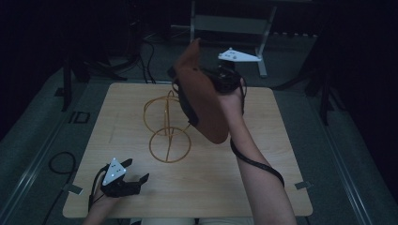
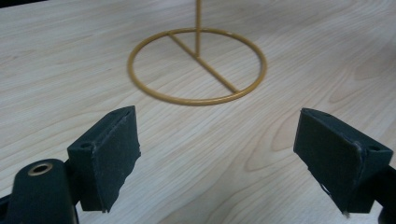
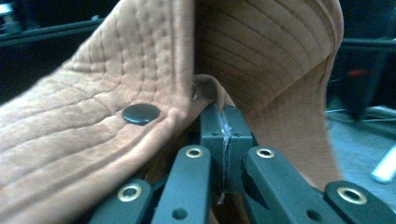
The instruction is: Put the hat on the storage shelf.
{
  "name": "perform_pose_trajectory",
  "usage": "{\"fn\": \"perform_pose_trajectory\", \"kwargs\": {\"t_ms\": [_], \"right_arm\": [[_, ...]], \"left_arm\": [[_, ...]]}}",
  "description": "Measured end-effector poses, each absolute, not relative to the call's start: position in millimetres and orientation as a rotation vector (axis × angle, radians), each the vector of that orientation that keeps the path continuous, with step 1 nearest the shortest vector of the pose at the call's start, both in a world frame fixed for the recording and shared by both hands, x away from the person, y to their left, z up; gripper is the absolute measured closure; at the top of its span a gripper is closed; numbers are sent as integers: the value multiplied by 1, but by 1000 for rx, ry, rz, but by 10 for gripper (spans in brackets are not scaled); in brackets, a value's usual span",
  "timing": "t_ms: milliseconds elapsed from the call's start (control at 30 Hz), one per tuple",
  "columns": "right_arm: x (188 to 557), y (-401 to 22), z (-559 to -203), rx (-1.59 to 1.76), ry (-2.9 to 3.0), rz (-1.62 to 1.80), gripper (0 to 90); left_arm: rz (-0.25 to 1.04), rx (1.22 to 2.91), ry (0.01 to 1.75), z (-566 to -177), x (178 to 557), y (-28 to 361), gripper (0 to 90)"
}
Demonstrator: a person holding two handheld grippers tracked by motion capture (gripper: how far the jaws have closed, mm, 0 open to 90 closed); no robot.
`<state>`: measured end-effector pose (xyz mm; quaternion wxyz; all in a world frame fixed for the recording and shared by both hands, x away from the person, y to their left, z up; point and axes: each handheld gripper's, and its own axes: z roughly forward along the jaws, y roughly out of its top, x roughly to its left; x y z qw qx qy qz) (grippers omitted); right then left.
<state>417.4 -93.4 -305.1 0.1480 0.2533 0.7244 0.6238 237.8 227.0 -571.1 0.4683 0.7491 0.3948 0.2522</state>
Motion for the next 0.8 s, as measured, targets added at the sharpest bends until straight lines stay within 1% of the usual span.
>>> {"fn": "perform_pose_trajectory", "kwargs": {"t_ms": [133,400,500,533,567,633,700,800], "right_arm": [[414,-65,-311,654,2212,1768,896],[410,-27,-330,608,2353,1684,893],[410,-19,-339,589,2405,1658,868],[410,-17,-341,580,2415,1663,814],[410,-17,-343,574,2429,1682,705],[411,-16,-345,565,2450,1708,599],[408,-16,-345,550,2461,1682,518],[404,-19,-345,531,2441,1663,459]], "left_arm": [[620,1821,986,-571,239,229,149],[615,1807,997,-572,240,231,149],[616,1808,996,-572,240,231,149],[616,1806,996,-572,240,231,149],[618,1806,997,-572,240,232,149],[616,1801,1003,-572,240,232,149],[616,1802,1005,-573,240,233,149],[612,1805,1007,-574,240,232,149]]}}
